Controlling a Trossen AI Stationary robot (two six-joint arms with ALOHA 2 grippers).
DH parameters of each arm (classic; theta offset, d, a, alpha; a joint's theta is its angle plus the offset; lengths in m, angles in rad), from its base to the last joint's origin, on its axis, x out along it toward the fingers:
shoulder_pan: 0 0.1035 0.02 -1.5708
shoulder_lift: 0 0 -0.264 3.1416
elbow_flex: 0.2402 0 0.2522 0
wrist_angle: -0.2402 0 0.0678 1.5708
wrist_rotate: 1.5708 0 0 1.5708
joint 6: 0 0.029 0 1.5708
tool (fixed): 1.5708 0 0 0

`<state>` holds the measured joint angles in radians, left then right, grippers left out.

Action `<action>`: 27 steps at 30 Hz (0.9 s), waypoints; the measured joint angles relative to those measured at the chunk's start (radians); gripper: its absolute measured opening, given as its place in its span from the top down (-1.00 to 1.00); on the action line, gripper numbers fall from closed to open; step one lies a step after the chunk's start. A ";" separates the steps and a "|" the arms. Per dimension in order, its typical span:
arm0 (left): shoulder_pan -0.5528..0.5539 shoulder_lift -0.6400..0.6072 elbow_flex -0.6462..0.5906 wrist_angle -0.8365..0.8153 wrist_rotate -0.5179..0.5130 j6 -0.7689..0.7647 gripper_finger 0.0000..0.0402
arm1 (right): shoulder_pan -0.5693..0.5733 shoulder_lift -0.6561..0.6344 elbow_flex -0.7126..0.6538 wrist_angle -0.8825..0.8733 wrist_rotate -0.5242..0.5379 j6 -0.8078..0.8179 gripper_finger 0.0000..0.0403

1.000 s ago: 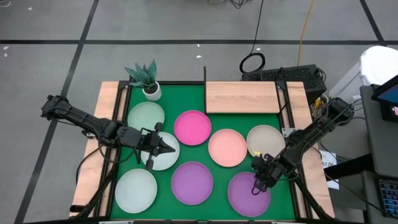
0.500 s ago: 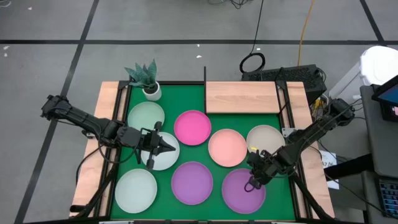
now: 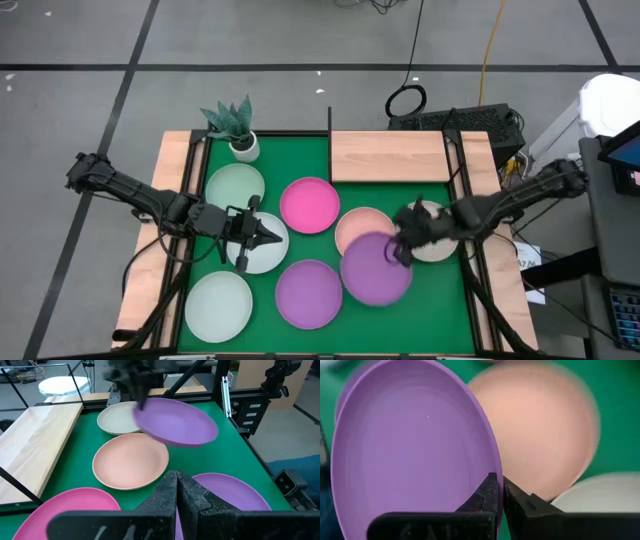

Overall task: Place and stack plates onto a shelf
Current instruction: Put the right purple plate on the shelf

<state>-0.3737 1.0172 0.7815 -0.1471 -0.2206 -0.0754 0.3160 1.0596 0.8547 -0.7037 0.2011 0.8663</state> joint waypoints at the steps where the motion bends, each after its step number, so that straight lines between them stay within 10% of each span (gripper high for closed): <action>1: 0.000 0.000 0.000 0.000 0.000 -0.005 0.98 | -0.038 -0.020 0.000 -0.001 0.005 -0.039 1.00; 19: 0.001 0.000 0.000 0.001 -0.062 -0.007 0.98 | -0.844 -0.094 0.001 0.001 -0.078 -0.676 1.00; 27: 0.008 0.000 -0.001 0.001 -0.069 -0.001 0.98 | -1.130 0.025 0.007 0.098 -0.309 -0.833 1.00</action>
<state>-0.3653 1.0172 0.7807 -0.1459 -0.2897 -0.0765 -0.8143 1.0846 0.8621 -0.6060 -0.1076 0.0336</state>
